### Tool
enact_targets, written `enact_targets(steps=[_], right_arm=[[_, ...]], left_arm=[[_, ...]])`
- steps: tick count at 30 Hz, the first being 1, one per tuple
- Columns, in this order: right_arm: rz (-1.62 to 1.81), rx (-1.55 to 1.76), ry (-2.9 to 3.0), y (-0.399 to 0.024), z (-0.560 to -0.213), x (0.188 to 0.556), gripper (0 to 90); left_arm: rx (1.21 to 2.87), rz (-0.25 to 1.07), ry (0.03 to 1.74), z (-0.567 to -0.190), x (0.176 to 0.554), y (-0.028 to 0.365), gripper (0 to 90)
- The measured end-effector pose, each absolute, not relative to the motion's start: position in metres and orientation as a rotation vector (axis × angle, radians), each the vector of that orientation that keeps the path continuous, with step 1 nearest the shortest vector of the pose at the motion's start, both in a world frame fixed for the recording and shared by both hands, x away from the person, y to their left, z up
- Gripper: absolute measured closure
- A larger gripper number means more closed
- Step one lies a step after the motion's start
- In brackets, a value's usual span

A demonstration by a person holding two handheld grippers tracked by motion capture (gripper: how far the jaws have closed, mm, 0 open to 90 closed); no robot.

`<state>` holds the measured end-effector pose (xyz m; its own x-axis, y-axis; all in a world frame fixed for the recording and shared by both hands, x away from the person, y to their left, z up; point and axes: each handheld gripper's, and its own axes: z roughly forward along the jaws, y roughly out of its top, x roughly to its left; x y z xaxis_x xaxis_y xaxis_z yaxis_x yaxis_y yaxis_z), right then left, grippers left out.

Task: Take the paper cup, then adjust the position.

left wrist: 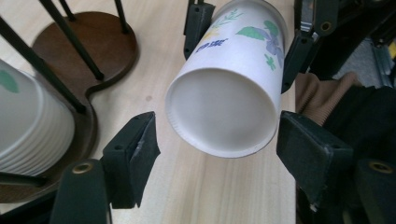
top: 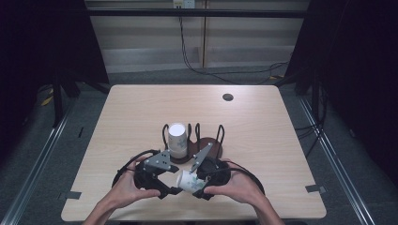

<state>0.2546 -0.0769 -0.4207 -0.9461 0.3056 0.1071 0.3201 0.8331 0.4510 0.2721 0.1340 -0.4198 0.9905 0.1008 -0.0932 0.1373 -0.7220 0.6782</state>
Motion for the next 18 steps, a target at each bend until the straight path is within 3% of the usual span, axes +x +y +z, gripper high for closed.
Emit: enact_targets(steps=[7, 18], right_arm=[[-0.73, -0.51, -2.978, -0.0741, -0.4229, 0.2552, 32.9], [-0.717, -0.456, -2.992, -0.0667, -0.4253, 0.2532, 32.8]], left_arm=[[2.39, -0.099, 0.172, -0.4225, 0.2735, 0.1336, 27.0], [2.419, -0.129, 0.126, -0.423, 0.2719, 0.1309, 34.1]])
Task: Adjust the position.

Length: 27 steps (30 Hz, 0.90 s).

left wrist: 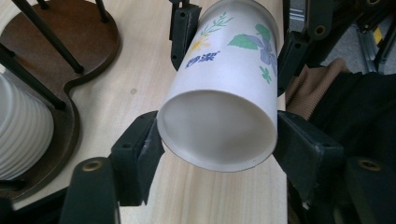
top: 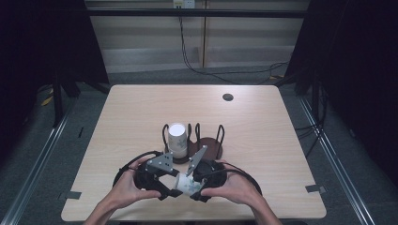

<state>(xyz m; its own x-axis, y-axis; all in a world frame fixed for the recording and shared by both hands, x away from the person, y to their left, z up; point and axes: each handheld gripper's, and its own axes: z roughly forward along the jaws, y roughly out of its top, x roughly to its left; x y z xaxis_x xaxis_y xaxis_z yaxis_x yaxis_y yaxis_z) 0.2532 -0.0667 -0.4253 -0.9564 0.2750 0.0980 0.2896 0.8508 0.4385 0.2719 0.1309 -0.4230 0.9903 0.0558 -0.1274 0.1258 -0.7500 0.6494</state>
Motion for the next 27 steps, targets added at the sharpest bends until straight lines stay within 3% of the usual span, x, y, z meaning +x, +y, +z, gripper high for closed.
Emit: enact_targets(steps=[27], right_arm=[[-0.776, -0.383, -2.941, -0.0656, -0.4259, 0.2515, 31.5]], left_arm=[[2.409, -0.217, 0.142, -0.4258, 0.2697, 0.1303, 35.4]])
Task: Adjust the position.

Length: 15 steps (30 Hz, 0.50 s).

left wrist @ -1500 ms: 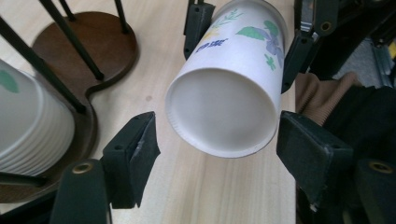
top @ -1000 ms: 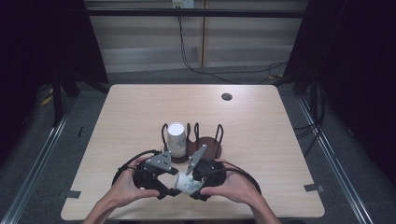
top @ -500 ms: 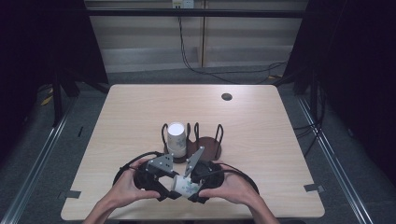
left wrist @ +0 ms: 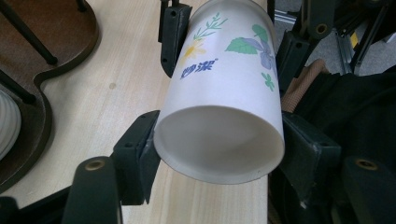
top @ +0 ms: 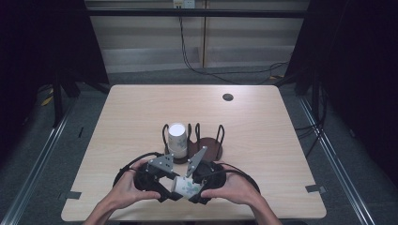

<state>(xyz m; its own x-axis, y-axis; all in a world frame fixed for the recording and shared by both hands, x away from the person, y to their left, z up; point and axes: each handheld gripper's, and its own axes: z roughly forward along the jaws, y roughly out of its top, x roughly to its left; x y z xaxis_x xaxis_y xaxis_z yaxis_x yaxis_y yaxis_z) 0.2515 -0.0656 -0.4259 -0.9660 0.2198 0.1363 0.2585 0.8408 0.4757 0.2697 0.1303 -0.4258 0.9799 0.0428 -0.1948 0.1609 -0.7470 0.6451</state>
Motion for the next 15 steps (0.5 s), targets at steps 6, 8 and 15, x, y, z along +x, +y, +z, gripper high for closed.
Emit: enact_targets(steps=[6, 8, 15], right_arm=[[-0.807, -0.393, -2.923, -0.069, -0.426, 0.252, 27.1], [-0.847, -0.399, -2.916, -0.072, -0.425, 0.254, 24.6], [-0.919, -0.45, -2.892, -0.082, -0.424, 0.258, 15.6]], left_arm=[[2.383, -0.224, 0.136, -0.423, 0.27, 0.132, 37.1], [2.371, -0.221, 0.152, -0.423, 0.27, 0.132, 37.3], [2.352, -0.206, 0.171, -0.422, 0.271, 0.136, 37.4]])
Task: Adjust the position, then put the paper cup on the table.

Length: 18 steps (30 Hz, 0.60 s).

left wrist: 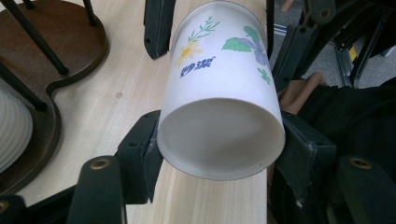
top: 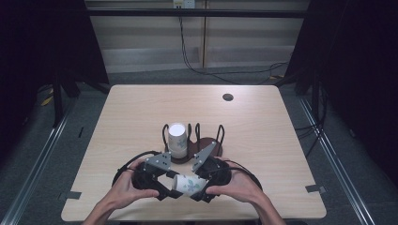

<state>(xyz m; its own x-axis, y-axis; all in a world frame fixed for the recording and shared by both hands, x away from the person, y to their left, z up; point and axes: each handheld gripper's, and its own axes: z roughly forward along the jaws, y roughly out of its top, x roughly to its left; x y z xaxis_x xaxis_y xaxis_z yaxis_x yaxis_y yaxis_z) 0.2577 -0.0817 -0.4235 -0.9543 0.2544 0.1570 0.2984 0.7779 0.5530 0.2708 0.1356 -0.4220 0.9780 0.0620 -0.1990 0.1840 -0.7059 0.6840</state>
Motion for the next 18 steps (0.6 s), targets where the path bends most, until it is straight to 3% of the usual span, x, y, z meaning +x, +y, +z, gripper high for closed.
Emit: enact_targets(steps=[18], right_arm=[[-1.334, -0.584, -2.762, -0.115, -0.41, 0.262, 14.0]], left_arm=[[2.254, -0.157, 0.214, -0.417, 0.277, 0.151, 37.3]])
